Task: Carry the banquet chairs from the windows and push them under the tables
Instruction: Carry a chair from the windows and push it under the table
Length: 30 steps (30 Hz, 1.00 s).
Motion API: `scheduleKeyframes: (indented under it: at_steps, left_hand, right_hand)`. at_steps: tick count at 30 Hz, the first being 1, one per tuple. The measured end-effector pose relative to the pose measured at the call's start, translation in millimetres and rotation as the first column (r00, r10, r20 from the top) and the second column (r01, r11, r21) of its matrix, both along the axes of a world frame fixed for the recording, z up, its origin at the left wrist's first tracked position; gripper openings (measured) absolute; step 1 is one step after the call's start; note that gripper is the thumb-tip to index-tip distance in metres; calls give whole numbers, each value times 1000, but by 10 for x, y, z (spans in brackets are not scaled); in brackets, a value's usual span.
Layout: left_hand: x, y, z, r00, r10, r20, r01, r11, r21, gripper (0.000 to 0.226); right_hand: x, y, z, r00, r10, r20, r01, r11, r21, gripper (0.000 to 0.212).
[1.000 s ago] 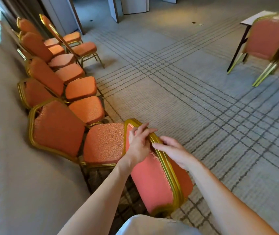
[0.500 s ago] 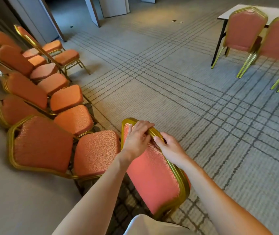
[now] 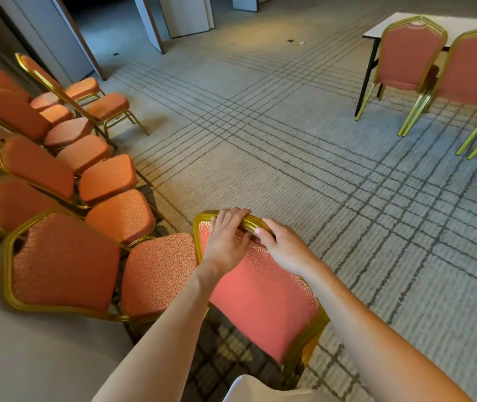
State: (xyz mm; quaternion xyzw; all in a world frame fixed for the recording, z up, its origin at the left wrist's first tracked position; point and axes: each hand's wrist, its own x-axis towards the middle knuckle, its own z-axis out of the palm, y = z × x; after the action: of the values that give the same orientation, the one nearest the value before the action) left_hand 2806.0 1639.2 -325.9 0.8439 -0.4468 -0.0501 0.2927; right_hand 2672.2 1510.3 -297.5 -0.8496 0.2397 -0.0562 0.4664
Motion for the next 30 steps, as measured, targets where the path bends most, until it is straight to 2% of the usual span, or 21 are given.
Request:
scheduleKeyframes:
  at_steps: [4,7,11,19,30]
  left_hand:
    - [6,-50,19,998,27,51,-31,996,85,56]
    - [16,-142,72,997,62,50,-67,992,109,56]
    - [165,-304,88,998,39,49,-44,992,117,51]
    - [616,-766,48,996,-46,73,36,991,127,48]
    - [1143,-1525,37,987,-158,42,144,961,235,42]
  right_hand:
    - [107,-58,37,997,5,-83,-18,987,-162,32]
    - [178,-86,46,991,-41,-125,-4,941,-340,40]
    - [256,-127,39,979,-117,-165,34,900,-434,44]
    - [643,-440,23,944,-271,-190,147,857,-494,43]
    - [1060,-1006,-26,855,-442,-270,242,802,-547,46]
